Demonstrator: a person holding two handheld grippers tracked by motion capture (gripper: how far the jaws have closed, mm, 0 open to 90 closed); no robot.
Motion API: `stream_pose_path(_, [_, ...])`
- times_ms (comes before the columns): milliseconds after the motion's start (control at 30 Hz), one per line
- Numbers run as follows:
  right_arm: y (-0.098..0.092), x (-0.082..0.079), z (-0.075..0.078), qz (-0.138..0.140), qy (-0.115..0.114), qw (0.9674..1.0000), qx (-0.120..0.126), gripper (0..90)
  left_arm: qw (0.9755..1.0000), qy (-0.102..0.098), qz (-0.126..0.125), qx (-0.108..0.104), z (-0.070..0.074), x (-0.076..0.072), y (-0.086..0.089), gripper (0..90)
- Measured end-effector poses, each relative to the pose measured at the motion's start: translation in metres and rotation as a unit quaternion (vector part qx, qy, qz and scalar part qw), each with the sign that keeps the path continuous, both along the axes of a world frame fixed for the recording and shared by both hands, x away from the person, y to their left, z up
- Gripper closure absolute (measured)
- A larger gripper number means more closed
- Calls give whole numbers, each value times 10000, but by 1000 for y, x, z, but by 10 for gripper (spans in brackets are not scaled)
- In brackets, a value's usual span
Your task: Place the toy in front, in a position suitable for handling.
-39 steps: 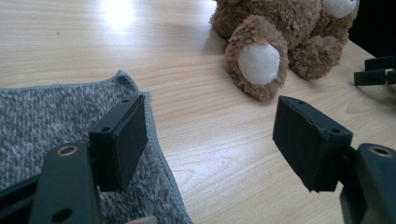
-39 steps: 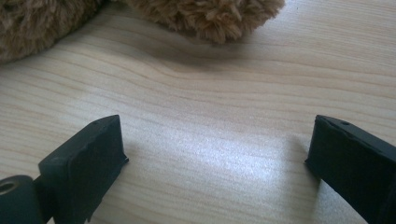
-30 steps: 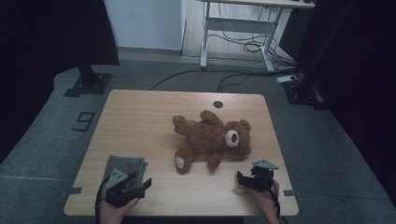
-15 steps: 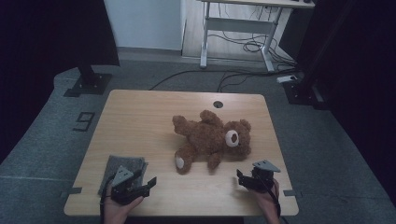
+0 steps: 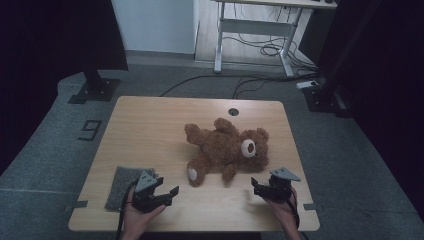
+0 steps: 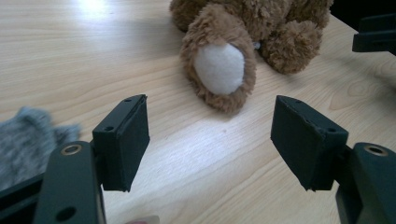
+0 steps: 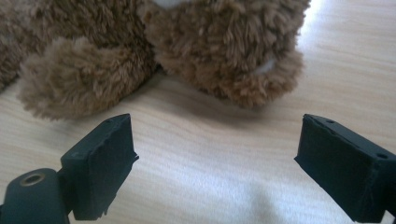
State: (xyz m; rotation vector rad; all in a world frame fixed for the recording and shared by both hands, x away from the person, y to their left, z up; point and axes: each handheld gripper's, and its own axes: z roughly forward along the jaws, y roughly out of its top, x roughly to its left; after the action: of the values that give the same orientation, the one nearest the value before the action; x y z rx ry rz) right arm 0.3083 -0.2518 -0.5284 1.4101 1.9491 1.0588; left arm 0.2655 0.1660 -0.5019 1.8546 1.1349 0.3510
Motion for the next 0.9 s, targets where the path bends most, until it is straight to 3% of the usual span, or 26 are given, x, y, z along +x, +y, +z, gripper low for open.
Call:
stream_pose_path(267, [5, 16, 7, 6, -50, 10000, 85, 115, 9997, -7, -58, 217, 2, 19, -21, 283])
stream_pose_path(900, [16, 44, 23, 190, -211, 9996, -89, 100, 9985, 30, -195, 513, 11, 55, -51, 280])
